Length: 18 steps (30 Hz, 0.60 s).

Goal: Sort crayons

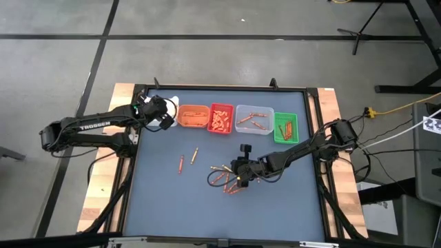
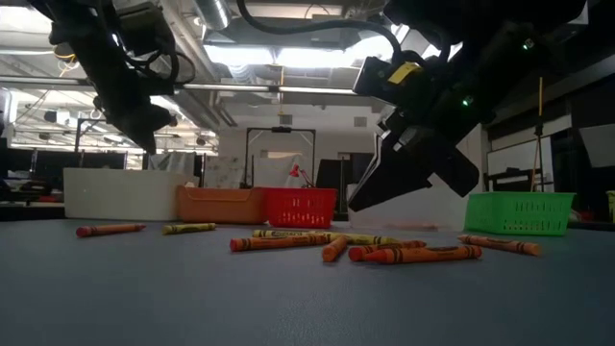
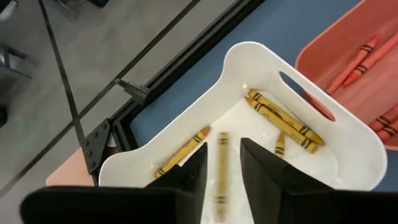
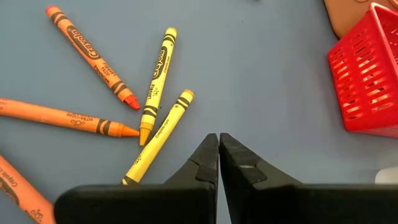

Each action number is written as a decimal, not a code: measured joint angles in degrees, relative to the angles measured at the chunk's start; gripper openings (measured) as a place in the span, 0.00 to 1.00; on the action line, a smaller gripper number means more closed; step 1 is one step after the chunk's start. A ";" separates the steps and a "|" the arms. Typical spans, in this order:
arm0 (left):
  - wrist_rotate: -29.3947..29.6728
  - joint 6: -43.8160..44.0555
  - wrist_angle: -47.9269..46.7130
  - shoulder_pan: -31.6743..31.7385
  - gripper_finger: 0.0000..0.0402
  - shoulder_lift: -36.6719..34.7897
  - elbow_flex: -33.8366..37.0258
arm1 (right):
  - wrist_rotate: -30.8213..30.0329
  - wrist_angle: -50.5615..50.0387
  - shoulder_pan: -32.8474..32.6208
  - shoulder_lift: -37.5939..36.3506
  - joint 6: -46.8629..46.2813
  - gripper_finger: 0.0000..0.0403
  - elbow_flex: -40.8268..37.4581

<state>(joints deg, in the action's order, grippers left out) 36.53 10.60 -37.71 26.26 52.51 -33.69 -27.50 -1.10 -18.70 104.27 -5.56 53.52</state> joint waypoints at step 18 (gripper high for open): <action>-8.13 7.10 0.02 -0.02 0.30 0.00 0.00 | 1.03 -1.72 0.01 0.00 0.00 0.04 0.00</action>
<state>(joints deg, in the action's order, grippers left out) 28.40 17.69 -37.69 26.24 52.51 -33.69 -26.47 -2.82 -18.70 104.27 -5.57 53.52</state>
